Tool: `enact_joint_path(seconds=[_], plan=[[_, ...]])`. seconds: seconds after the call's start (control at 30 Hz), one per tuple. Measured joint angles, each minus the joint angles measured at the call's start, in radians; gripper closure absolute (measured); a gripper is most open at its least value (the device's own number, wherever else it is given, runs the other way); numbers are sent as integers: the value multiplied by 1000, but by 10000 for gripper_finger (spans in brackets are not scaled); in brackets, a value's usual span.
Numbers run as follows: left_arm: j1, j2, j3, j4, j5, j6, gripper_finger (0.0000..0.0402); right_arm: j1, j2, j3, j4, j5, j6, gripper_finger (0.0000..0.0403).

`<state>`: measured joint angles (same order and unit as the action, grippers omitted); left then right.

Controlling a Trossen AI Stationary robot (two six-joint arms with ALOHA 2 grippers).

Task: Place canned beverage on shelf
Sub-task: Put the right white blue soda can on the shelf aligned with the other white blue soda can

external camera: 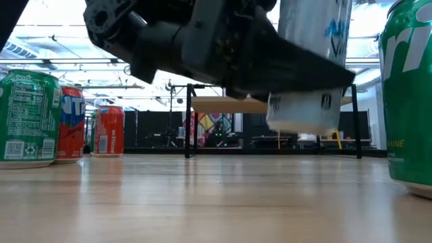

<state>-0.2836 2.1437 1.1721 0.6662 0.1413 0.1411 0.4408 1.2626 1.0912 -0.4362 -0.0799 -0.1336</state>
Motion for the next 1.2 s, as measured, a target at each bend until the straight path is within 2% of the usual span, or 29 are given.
enact_joint_path(seconds=[0.1, 0.2, 0.33, 0.53, 0.77, 0.87, 1.2], plan=[[20, 0, 0, 34, 110, 4, 148, 0, 16, 0, 65, 0, -29, 124], [32, -1, 0, 36, 146, -3, 148, 0, 38, 0, 157, -18, -48, 108], [37, -1, 0, 32, 158, -3, 148, 0, 68, 0, 185, -29, -62, 75], [37, -1, 0, 32, 275, 1, 148, -8, 116, 0, 210, -26, -98, 40], [53, -1, 0, 33, 370, 3, 148, -10, 147, 0, 294, -30, -147, 37], [62, -1, 0, 33, 383, -2, 148, -14, 161, 0, 305, -76, -145, 41], [71, -2, 0, 35, 451, -3, 148, -35, 180, 0, 298, -78, -135, 50]])
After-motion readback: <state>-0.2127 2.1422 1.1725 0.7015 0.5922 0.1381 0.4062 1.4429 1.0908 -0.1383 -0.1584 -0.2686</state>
